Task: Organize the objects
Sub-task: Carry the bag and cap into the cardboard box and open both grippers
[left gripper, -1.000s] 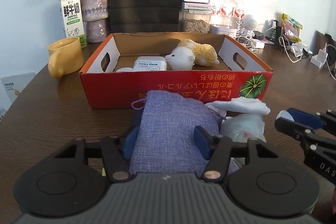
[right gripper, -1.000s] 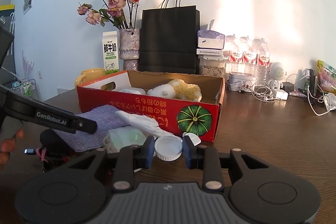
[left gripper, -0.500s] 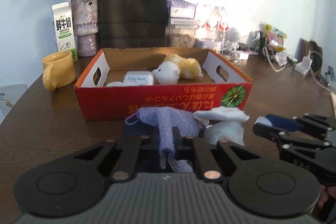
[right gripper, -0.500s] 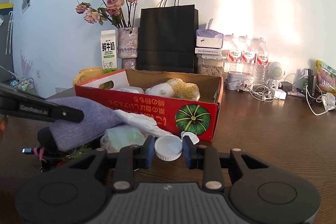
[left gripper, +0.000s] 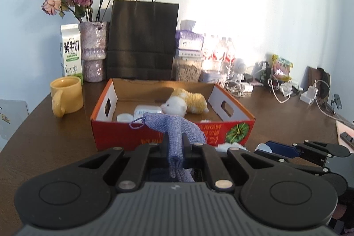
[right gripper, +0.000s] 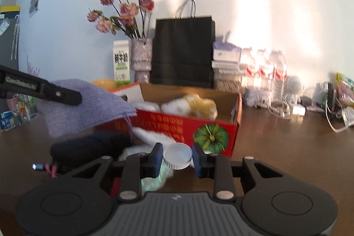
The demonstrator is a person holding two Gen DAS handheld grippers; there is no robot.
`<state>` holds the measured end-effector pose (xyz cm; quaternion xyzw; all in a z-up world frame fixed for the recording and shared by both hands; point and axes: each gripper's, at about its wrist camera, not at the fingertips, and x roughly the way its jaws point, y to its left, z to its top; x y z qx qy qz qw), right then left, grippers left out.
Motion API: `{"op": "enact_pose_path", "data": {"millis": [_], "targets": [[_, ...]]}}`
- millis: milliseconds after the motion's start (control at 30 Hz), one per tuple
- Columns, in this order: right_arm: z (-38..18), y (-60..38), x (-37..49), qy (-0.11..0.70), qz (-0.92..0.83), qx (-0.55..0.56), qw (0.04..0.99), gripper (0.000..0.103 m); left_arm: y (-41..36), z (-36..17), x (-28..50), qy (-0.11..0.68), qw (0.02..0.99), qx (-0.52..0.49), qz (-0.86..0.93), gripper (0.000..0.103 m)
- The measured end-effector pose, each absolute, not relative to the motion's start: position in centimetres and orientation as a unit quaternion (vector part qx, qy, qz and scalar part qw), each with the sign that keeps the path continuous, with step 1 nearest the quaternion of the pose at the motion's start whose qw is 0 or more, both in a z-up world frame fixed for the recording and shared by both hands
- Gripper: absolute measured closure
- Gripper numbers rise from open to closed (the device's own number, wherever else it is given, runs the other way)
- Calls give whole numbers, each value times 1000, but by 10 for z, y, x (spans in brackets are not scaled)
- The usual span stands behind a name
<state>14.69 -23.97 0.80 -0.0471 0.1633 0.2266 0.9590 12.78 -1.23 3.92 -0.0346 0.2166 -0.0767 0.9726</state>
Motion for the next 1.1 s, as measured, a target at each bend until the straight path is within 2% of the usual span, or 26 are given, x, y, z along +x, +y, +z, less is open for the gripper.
{"op": "enact_pose_path", "data": {"millis": [233,567,1100], "targets": [[41,-217,159,130,241,-66,959,75,-7,52,144,193,977,-44,-80,94],[60,-184,214,126,232,-68,962,75,8,64,187,170,981,-66,-74,94],[45,-160,310,162,209,-39,964,75,27,47,281,174,979,-85,-70,94]]}}
